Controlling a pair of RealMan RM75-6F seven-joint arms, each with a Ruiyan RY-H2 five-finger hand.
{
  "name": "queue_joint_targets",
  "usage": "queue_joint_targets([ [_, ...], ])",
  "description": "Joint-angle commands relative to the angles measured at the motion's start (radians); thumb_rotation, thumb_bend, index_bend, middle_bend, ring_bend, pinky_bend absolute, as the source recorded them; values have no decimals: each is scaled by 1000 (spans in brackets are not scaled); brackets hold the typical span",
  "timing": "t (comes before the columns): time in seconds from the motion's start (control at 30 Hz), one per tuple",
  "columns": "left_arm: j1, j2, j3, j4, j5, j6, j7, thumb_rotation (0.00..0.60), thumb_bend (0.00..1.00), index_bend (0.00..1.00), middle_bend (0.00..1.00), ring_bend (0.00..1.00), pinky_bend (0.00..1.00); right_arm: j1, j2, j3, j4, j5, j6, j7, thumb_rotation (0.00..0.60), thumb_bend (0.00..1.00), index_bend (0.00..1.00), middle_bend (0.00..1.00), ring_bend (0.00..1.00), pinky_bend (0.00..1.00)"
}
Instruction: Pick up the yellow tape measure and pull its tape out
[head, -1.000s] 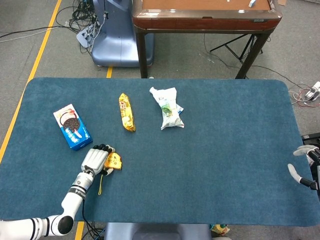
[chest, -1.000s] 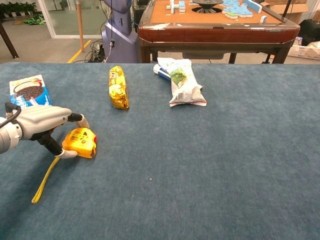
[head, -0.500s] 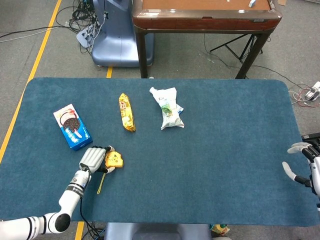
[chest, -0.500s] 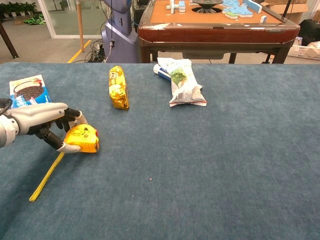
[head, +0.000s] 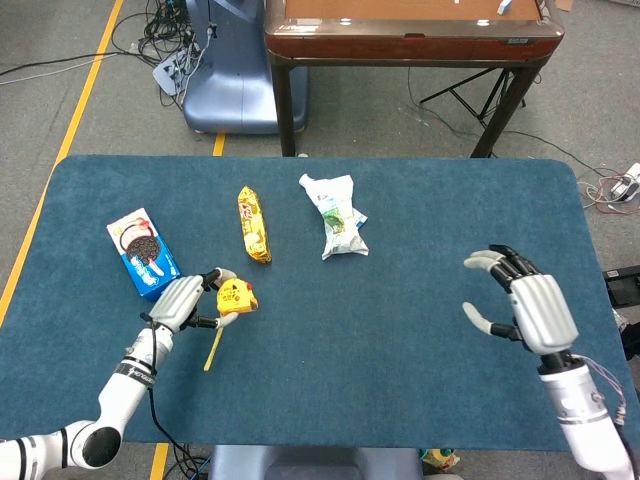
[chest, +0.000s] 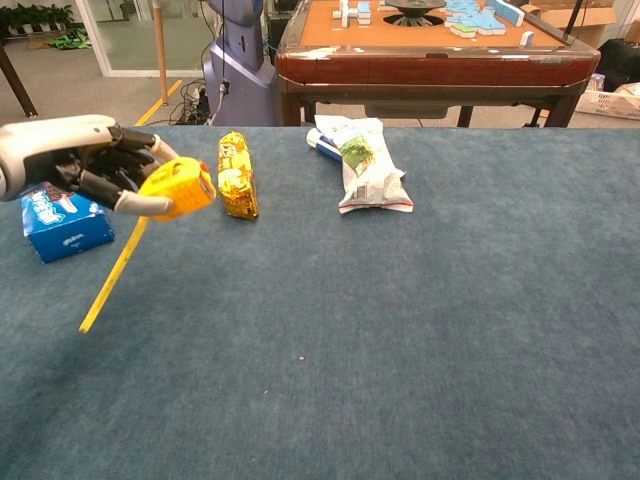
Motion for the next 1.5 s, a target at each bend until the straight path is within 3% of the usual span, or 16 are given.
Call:
queue_joint_targets([
  [0.03,-13,44,-30,-75,-20,25,27,600,242,447,466,329,311,102,-72,45,-47,59,-97,-86,600,356,247,236,130,227],
  [0.37,-86,113,-78,-246,-177,67,150,600,242,447,468,336,317,327,-283,135,-61,252,-213,-287,600,339,189,171,81,189],
  [0.83,-184,148,-105,-308,-383,94,207,600,242,448,469,338,327,543,-496,191,13,486,-187,-502,600,303,181,140,57,160],
  [1.5,-228,156,-84,-329,-427,129,195,600,242,448,469,339,331,652,-598,197,110,571,-133,-540,600,303,181,140,56,159],
])
